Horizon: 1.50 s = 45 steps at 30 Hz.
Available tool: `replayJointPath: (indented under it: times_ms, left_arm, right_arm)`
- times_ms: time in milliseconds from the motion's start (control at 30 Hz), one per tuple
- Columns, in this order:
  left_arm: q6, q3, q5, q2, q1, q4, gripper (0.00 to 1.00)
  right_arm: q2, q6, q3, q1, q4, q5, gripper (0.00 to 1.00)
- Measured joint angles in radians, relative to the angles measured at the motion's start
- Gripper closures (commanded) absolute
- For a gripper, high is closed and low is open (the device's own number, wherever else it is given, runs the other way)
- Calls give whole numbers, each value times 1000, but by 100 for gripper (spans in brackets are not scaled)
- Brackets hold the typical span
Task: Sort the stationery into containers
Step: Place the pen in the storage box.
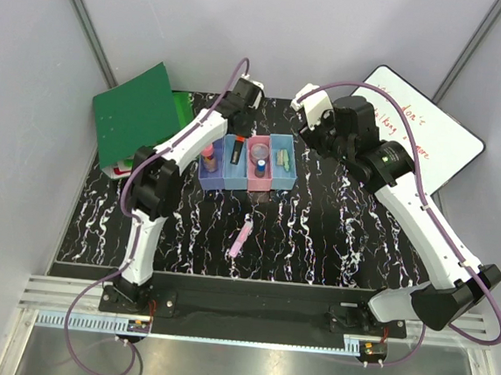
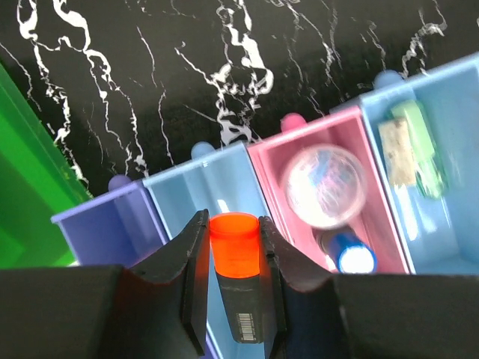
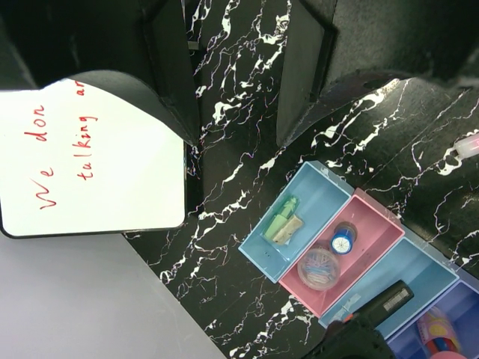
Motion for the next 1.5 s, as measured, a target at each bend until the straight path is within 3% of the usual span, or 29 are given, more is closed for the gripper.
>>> replayJointPath:
  times_ms: [333, 667, 933, 1033, 1167, 1233, 1367, 1500]
  left_arm:
    - [-79, 77, 34, 33, 42, 27, 100]
    - [-142, -88, 50, 33, 37, 29, 100]
    - [-162, -111, 48, 33, 37, 36, 100]
    - [-166, -118, 49, 33, 37, 42, 80]
    - [-167, -145, 53, 33, 37, 44, 76]
    - [-169, -155, 56, 33, 37, 42, 63]
    - [-172, -155, 60, 33, 37, 43, 67]
    - [-166, -155, 69, 33, 37, 48, 40]
  right_arm:
    - [0, 0, -13, 0, 0, 0, 47]
    - [0, 1, -26, 0, 4, 0, 47]
    - [0, 1, -43, 0, 3, 0, 47]
    - [0, 1, -44, 0, 4, 0, 45]
    - [0, 1, -46, 0, 4, 0, 44]
    - [0, 1, -46, 0, 4, 0, 42]
    - [0, 1, -46, 0, 4, 0, 41]
    - [0, 1, -46, 0, 4, 0, 40]
